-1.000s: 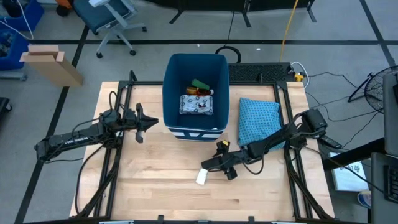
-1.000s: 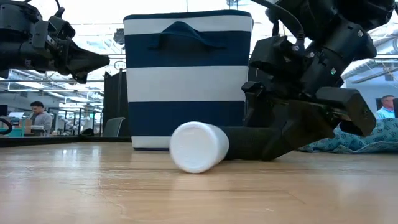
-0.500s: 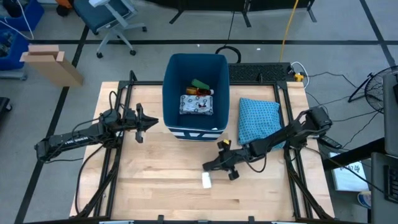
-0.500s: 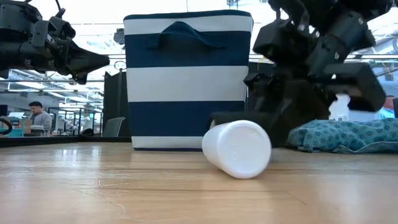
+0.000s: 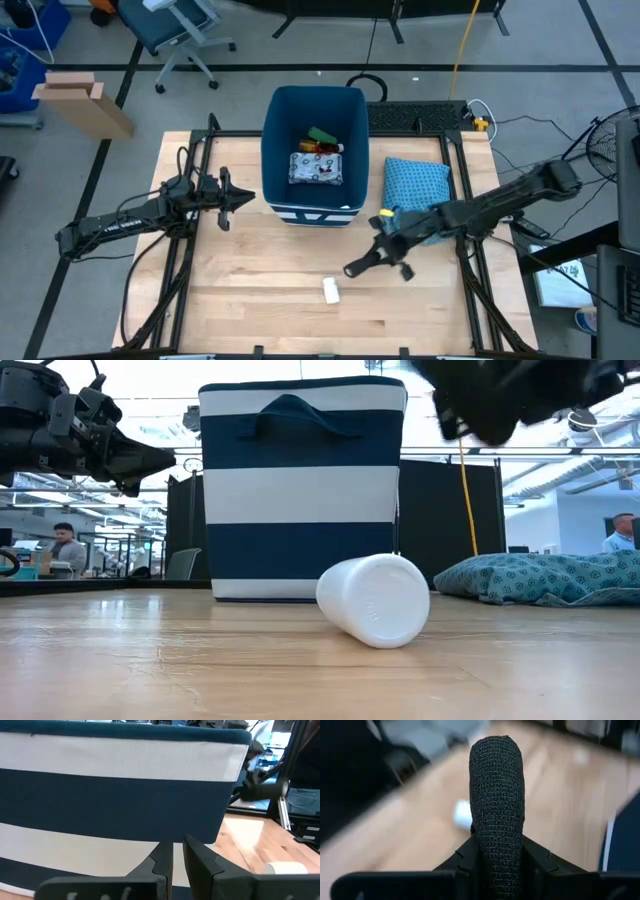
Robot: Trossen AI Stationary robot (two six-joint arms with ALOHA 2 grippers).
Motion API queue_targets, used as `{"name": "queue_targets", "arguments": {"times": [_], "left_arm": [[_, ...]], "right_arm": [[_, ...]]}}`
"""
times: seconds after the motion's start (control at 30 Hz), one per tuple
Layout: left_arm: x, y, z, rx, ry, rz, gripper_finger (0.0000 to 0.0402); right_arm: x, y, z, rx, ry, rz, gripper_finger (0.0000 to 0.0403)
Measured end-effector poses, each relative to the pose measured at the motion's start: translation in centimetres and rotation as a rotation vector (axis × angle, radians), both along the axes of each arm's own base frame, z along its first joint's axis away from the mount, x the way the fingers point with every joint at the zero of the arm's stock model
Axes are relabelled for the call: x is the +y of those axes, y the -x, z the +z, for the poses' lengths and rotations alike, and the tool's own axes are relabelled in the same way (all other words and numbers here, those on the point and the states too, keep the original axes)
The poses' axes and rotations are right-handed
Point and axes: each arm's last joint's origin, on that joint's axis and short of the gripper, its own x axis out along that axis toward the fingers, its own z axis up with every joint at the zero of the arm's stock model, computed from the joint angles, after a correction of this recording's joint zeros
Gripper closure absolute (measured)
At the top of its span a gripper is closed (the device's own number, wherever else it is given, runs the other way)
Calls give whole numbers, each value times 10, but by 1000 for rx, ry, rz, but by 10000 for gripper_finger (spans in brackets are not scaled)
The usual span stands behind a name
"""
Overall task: Pick & place medical supplies in basket/bin
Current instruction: Put the black rolled bandage into the blue bin
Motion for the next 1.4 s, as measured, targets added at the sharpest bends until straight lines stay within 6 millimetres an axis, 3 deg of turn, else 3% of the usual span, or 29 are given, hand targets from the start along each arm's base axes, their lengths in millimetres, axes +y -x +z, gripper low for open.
{"name": "queue_targets", "arguments": {"times": [0.17,0.33,0.63,0.87,0.93,1.1,1.4], "left_arm": [[0,0,0,0,0,0,355],[0,0,0,-1,-1,0,355],[0,0,0,-1,-5,1,355],[0,0,0,0,-23,1,355],[0,0,0,0,-23,1,355],[0,0,1,-4,-16,1,355],[0,0,0,-3,0,0,355]], "right_arm": [[-18,33,-6,-226,-73,-9,323],[-37,54,-28,-274,-123,-102,323],[-51,75,-66,-238,-180,-199,323],[-60,78,-66,-297,-225,-262,323],[-61,71,-54,-313,-230,-266,323],[-66,42,4,-354,-184,-276,323],[-70,20,129,-454,-86,-263,323]]}}
